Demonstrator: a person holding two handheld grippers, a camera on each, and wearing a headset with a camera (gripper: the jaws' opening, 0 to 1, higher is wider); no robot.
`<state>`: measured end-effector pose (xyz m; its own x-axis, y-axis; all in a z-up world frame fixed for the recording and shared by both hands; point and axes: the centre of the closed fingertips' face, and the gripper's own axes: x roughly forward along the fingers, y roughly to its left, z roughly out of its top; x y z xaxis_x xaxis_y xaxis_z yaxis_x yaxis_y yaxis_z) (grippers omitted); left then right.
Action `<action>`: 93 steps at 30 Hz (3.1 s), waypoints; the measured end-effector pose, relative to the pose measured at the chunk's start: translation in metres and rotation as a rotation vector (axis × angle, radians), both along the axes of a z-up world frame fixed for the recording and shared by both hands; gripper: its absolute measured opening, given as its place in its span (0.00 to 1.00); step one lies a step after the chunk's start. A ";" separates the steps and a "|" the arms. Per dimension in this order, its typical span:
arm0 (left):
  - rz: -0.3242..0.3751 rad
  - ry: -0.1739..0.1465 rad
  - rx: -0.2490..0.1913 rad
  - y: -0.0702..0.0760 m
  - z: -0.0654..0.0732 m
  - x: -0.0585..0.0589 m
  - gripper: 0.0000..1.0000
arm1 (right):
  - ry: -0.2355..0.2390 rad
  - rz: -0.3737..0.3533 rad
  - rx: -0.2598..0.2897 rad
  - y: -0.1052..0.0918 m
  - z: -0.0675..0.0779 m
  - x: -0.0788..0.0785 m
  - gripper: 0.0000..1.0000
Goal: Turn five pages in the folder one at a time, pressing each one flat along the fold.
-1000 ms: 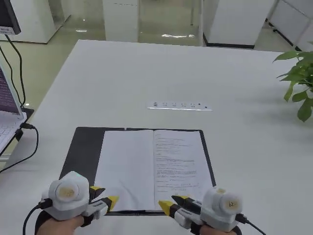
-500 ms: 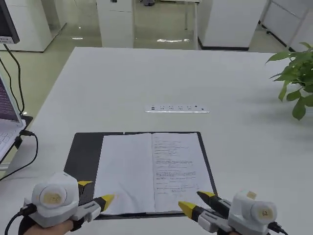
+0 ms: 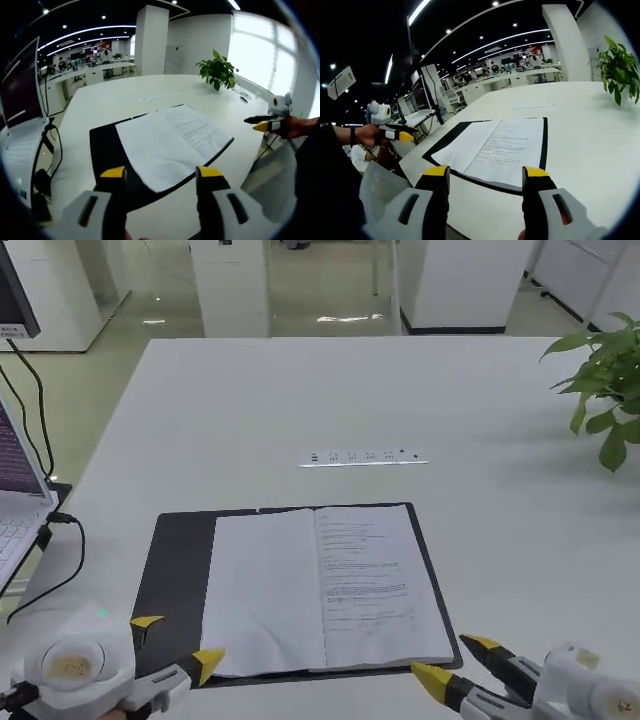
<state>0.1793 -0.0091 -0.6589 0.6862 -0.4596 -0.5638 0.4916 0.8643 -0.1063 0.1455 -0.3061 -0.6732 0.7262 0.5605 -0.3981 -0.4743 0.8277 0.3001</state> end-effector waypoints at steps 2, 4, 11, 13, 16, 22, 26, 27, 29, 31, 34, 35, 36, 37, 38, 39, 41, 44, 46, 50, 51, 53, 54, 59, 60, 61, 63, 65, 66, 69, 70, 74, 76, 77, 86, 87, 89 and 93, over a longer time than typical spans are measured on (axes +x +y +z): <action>0.004 -0.001 -0.006 0.002 0.004 -0.002 0.56 | -0.003 -0.003 -0.005 -0.002 0.002 0.000 0.57; 0.005 -0.002 -0.005 0.003 0.005 -0.002 0.57 | -0.003 -0.011 0.004 -0.003 0.004 0.001 0.56; 0.020 0.014 -0.002 0.006 0.004 -0.002 0.60 | 0.019 -0.006 -0.016 -0.004 -0.001 -0.001 0.58; 0.018 0.012 -0.006 0.003 0.005 -0.001 0.61 | 0.018 -0.005 -0.021 -0.004 -0.001 -0.002 0.58; 0.014 0.014 -0.011 -0.001 0.005 0.000 0.61 | 0.023 -0.011 -0.024 -0.005 -0.001 -0.004 0.59; -0.005 0.017 -0.027 -0.011 0.008 -0.001 0.62 | 0.032 -0.039 -0.019 -0.014 0.000 -0.007 0.61; -0.038 0.023 -0.014 -0.019 0.006 -0.003 0.61 | 0.039 -0.059 -0.008 -0.018 0.002 -0.012 0.62; -0.048 0.027 -0.014 -0.022 0.006 -0.004 0.61 | 0.044 -0.061 0.000 -0.018 0.002 -0.014 0.62; -0.064 0.031 -0.012 -0.026 0.005 -0.005 0.61 | 0.045 -0.064 -0.006 -0.018 0.002 -0.017 0.63; -0.077 0.034 -0.009 -0.029 0.005 -0.005 0.61 | 0.049 -0.069 -0.004 -0.019 0.002 -0.019 0.64; -0.113 0.037 -0.002 -0.036 0.004 -0.007 0.60 | 0.034 -0.100 0.028 -0.022 0.010 -0.022 0.64; -0.128 0.041 0.008 -0.039 0.003 -0.007 0.60 | 0.032 -0.106 0.035 -0.024 0.011 -0.022 0.64; -0.133 0.041 0.011 -0.040 0.003 -0.007 0.60 | 0.032 -0.115 0.044 -0.025 0.011 -0.023 0.64; -0.146 0.041 0.016 -0.043 0.003 -0.006 0.60 | 0.032 -0.119 0.046 -0.026 0.011 -0.023 0.64; -0.154 0.040 0.018 -0.045 0.003 -0.006 0.60 | 0.034 -0.124 0.047 -0.028 0.010 -0.024 0.64; -0.167 0.042 0.022 -0.049 0.002 -0.005 0.60 | 0.036 -0.127 0.049 -0.029 0.010 -0.025 0.64; -0.183 0.044 0.024 -0.054 0.003 -0.003 0.60 | 0.039 -0.131 0.054 -0.029 0.009 -0.026 0.64; -0.213 0.040 0.022 -0.068 0.005 0.002 0.59 | 0.044 -0.129 0.055 -0.028 0.008 -0.028 0.65; -0.230 0.038 0.020 -0.077 0.007 0.007 0.59 | 0.047 -0.126 0.056 -0.028 0.007 -0.029 0.65; -0.239 0.054 0.005 -0.093 0.008 0.017 0.55 | 0.050 -0.114 0.063 -0.025 0.006 -0.027 0.65; -0.242 0.053 -0.001 -0.097 0.009 0.020 0.55 | 0.053 -0.104 0.062 -0.024 0.006 -0.025 0.64; -0.251 0.057 -0.005 -0.107 0.009 0.024 0.55 | 0.052 -0.097 0.061 -0.022 0.007 -0.023 0.64; -0.258 0.059 -0.005 -0.111 0.009 0.025 0.55 | 0.052 -0.095 0.064 -0.022 0.008 -0.022 0.64; -0.289 0.089 -0.067 -0.142 0.008 0.030 0.54 | 0.067 -0.057 0.057 -0.018 0.005 -0.022 0.63; -0.292 0.099 -0.079 -0.149 0.008 0.031 0.54 | 0.070 -0.051 0.051 -0.019 0.004 -0.022 0.63; -0.296 0.102 -0.080 -0.154 0.007 0.031 0.54 | 0.071 -0.048 0.049 -0.019 0.003 -0.022 0.63; -0.315 0.105 -0.073 -0.166 0.005 0.031 0.54 | 0.076 -0.049 0.054 -0.022 0.001 -0.021 0.63; -0.337 0.104 -0.057 -0.175 0.003 0.033 0.54 | 0.080 -0.051 0.058 -0.024 0.000 -0.021 0.64; -0.343 0.105 -0.056 -0.179 0.003 0.034 0.54 | 0.081 -0.050 0.059 -0.027 -0.001 -0.020 0.64; -0.368 0.105 -0.042 -0.192 0.000 0.037 0.53 | 0.086 -0.047 0.061 -0.031 -0.004 -0.020 0.64; -0.380 0.108 -0.036 -0.197 -0.001 0.038 0.53 | 0.091 -0.046 0.059 -0.033 -0.006 -0.020 0.64; -0.416 0.110 -0.022 -0.215 -0.003 0.042 0.53 | 0.100 -0.048 0.062 -0.039 -0.010 -0.017 0.64; -0.427 0.115 -0.017 -0.224 -0.006 0.045 0.53 | 0.105 -0.050 0.075 -0.040 -0.010 -0.016 0.64; -0.433 0.118 -0.016 -0.229 -0.009 0.047 0.53 | 0.106 -0.051 0.081 -0.041 -0.011 -0.016 0.64; -0.466 0.154 0.014 -0.259 -0.032 0.051 0.52 | 0.147 -0.024 0.088 -0.046 -0.025 -0.019 0.64; -0.473 0.162 0.017 -0.262 -0.036 0.049 0.52 | 0.146 -0.030 0.105 -0.047 -0.025 -0.018 0.64; -0.486 0.171 0.025 -0.268 -0.044 0.049 0.53 | 0.151 -0.038 0.112 -0.049 -0.025 -0.018 0.64; -0.484 0.190 0.034 -0.277 -0.057 0.050 0.53 | 0.159 -0.035 0.114 -0.053 -0.029 -0.017 0.64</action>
<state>0.2292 -0.2856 -0.7154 0.2835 -0.6783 -0.6779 0.8108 0.5470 -0.2083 0.1282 -0.3587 -0.7017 0.6791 0.5840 -0.4446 -0.3849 0.7991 0.4618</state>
